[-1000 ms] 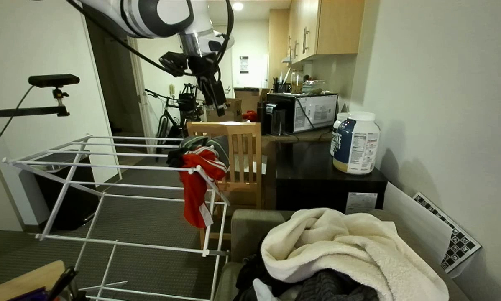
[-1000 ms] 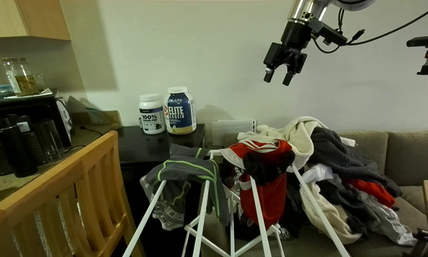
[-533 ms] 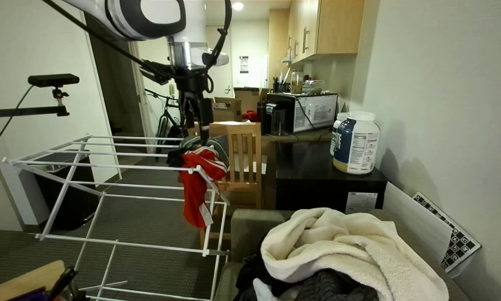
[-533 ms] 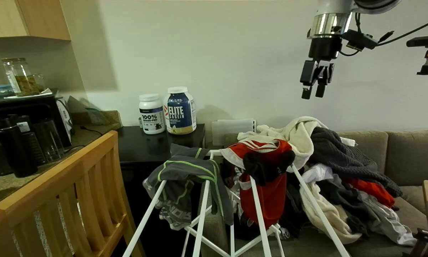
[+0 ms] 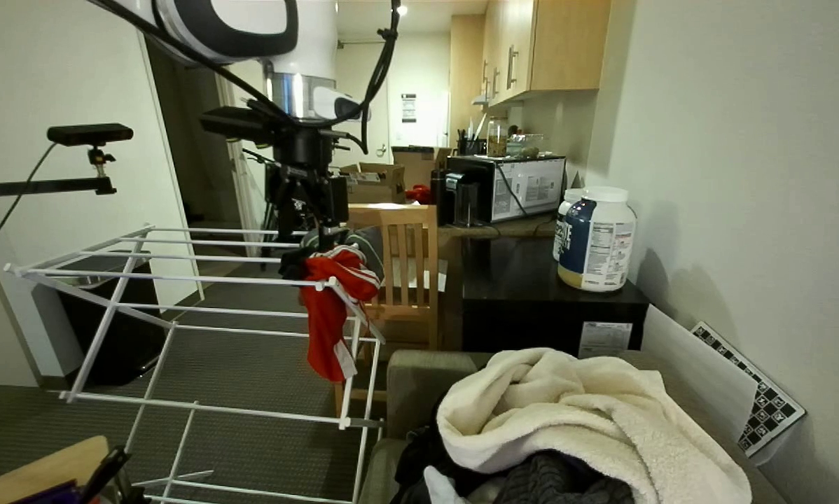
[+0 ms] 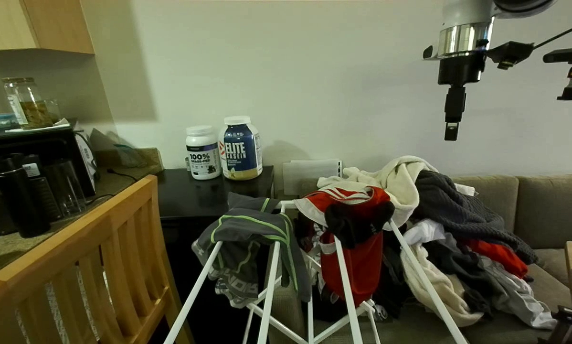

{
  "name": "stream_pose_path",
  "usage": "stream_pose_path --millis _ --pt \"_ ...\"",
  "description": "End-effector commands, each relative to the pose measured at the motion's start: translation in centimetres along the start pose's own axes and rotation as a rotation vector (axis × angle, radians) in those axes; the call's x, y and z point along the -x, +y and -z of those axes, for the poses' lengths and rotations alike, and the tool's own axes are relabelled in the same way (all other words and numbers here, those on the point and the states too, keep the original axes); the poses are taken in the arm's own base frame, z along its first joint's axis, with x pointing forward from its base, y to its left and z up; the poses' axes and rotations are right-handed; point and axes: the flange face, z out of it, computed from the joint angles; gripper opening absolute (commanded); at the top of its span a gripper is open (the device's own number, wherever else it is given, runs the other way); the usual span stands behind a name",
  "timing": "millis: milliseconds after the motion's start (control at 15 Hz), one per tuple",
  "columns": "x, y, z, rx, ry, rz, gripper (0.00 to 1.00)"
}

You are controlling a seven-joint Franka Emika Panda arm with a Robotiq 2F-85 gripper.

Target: Pick up the cycling shorts and put them on the white stand

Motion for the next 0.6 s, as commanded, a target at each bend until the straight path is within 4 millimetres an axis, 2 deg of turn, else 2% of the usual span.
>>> stream_pose_path --millis 0,67,533 --pt "1.4 0.4 -1.0 0.045 -0.019 0.003 1.0" --pt "0.4 0.2 -0.4 0.018 -0.013 0.006 1.0" --pt "0.7 0.2 -1.0 0.024 -0.024 0.006 1.0"
